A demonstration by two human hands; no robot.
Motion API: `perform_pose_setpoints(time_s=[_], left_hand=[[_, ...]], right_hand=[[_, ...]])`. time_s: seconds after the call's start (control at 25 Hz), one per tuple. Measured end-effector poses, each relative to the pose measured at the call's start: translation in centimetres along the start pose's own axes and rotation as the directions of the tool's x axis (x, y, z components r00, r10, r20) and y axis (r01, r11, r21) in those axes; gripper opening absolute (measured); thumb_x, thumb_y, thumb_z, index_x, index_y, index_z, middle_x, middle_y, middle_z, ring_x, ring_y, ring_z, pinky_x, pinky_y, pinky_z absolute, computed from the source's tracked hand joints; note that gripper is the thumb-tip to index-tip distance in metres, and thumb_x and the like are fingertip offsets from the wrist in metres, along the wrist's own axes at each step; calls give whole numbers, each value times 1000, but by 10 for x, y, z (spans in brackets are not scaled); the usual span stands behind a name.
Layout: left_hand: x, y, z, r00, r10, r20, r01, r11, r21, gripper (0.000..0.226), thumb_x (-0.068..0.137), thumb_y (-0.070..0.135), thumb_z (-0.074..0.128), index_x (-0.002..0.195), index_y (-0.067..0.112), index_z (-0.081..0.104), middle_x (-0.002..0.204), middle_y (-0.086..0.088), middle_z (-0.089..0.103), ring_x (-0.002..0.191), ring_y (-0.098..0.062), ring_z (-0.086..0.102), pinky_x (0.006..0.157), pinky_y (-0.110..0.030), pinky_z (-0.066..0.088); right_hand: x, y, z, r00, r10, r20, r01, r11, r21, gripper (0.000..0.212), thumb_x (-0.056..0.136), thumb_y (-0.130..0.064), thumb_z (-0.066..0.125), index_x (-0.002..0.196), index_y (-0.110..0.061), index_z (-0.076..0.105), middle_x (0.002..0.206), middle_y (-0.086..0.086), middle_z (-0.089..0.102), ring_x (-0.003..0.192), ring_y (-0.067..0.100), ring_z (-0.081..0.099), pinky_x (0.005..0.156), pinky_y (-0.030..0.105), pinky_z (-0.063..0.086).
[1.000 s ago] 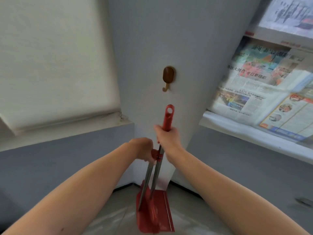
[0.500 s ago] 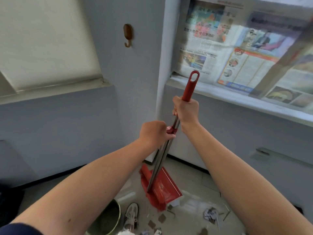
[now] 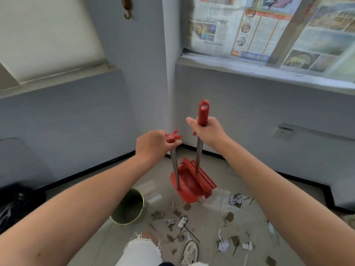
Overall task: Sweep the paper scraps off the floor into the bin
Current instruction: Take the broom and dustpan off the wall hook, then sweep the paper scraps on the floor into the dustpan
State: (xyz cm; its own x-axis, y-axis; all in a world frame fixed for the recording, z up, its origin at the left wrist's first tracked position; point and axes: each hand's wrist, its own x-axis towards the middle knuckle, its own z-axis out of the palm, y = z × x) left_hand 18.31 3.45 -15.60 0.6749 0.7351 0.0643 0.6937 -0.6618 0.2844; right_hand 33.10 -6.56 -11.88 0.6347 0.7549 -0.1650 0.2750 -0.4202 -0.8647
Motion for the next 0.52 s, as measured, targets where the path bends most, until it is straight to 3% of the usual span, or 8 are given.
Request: perform_pose_setpoints(time_s=[0.08,0.16,0.2,0.28,0.36,0.4,0.44,0.52], left_hand=[[-13,-2,-3,999,34,10,-33,999,-25,60,73,76,53,59,18,48,64,-2,62,62,-25,61,52,-29,40],[-32,-7,-2,999,39,20,-38,997,-61,58,73,75,54,58,19,45,64,-1,62,63,-25,61,53,-29,38],[-43,-11,1,999,39,28,-36,997,-75,57,73,74,55,57,20,44,63,0,60,64,-24,61,53,-29,39],[-69,-23,8,998,36,50,-31,995,-95,57,73,73,56,56,20,43,58,3,55,62,-23,60,52,-28,36],[-94,-36,18,997,13,70,-5,993,-116,56,74,71,56,57,19,45,56,5,51,59,-22,57,51,-28,32],[-105,-44,22,997,2,77,8,991,-132,55,75,71,56,58,19,47,56,5,53,59,-22,56,51,-28,32],[-114,-49,26,996,-5,86,18,988,-151,55,75,71,56,58,18,49,58,4,54,59,-21,56,51,-28,32],[-131,-55,30,993,-14,119,36,983,-182,53,76,68,56,58,19,49,58,4,55,59,-20,55,51,-28,34]], right_hand=[[-32,10,3,997,27,71,2,923,-386,55,75,-76,43,69,-22,57,92,2,62,92,20,58,88,40,51],[-66,18,-1,982,153,112,-67,833,-549,72,68,-87,33,78,-21,60,94,2,64,97,24,61,87,39,50],[-83,26,-3,970,204,132,-105,842,-529,71,68,-86,37,82,-21,63,86,1,67,88,24,67,83,37,53],[-121,45,0,945,248,214,-146,904,-402,49,76,-69,55,91,-24,68,80,-1,72,74,18,72,79,37,58],[-157,68,16,899,304,315,-228,939,-257,18,87,-29,65,103,-23,69,92,2,74,84,16,73,82,38,59],[-171,78,25,867,374,329,-351,927,-130,22,90,-11,59,109,-17,67,98,11,73,90,22,73,83,41,59],[-183,91,32,819,474,323,-506,862,19,26,93,-3,51,114,-9,64,101,22,71,91,32,72,82,46,59],[-217,112,47,668,652,358,-736,650,190,27,96,-17,49,115,3,54,90,30,67,72,38,72,65,44,62]])
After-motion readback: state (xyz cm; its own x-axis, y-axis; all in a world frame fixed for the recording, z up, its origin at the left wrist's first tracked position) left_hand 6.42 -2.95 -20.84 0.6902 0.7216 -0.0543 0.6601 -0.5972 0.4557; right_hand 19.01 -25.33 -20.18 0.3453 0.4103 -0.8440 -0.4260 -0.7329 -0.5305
